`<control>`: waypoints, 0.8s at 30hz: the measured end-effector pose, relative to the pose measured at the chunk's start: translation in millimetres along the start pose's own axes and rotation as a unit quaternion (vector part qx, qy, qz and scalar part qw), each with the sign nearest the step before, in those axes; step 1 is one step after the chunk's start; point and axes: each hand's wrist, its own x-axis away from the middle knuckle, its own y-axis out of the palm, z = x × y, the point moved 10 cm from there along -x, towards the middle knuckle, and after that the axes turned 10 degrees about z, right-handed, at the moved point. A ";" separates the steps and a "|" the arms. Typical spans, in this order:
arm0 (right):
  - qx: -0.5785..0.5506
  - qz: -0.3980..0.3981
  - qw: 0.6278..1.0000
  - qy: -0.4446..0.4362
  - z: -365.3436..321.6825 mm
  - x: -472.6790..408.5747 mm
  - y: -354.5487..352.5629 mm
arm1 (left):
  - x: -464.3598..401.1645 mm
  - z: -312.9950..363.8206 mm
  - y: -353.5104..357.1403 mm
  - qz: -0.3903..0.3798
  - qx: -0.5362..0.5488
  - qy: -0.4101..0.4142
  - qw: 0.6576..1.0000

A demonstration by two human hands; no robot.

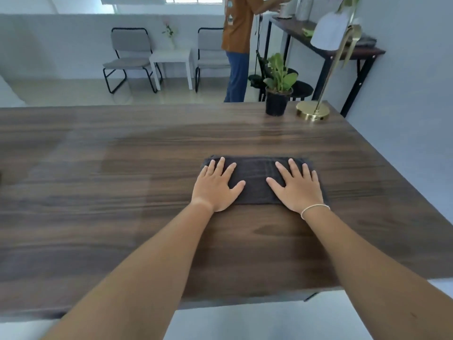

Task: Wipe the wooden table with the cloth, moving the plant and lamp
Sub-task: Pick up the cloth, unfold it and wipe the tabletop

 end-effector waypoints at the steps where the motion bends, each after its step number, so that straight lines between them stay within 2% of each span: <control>1: -0.004 -0.004 1.000 -0.016 -31.4 10.0 3.8 | 16.8 -29.8 -6.1 -0.001 -0.004 -0.016 1.000; 7: -0.046 -0.017 0.988 -0.144 -241.1 70.2 23.1 | 122.0 -218.4 -55.3 0.014 -0.040 -0.136 0.990; 9: -0.049 -0.031 0.982 -0.181 -286.7 88.7 29.9 | 154.4 -257.7 -64.3 0.009 -0.049 -0.171 0.984; 11: -0.054 -0.034 0.979 -0.193 -303.2 95.1 31.8 | 168.1 -272.0 -67.3 0.013 -0.060 -0.185 0.981; 18: -0.082 -0.028 0.970 -0.229 -274.7 100.7 26.3 | 164.0 -244.2 -61.4 0.016 -0.086 -0.213 0.973; 24: -0.077 -0.016 0.980 -0.184 -146.4 85.1 10.0 | 129.0 -122.5 -40.2 0.006 -0.073 -0.158 0.985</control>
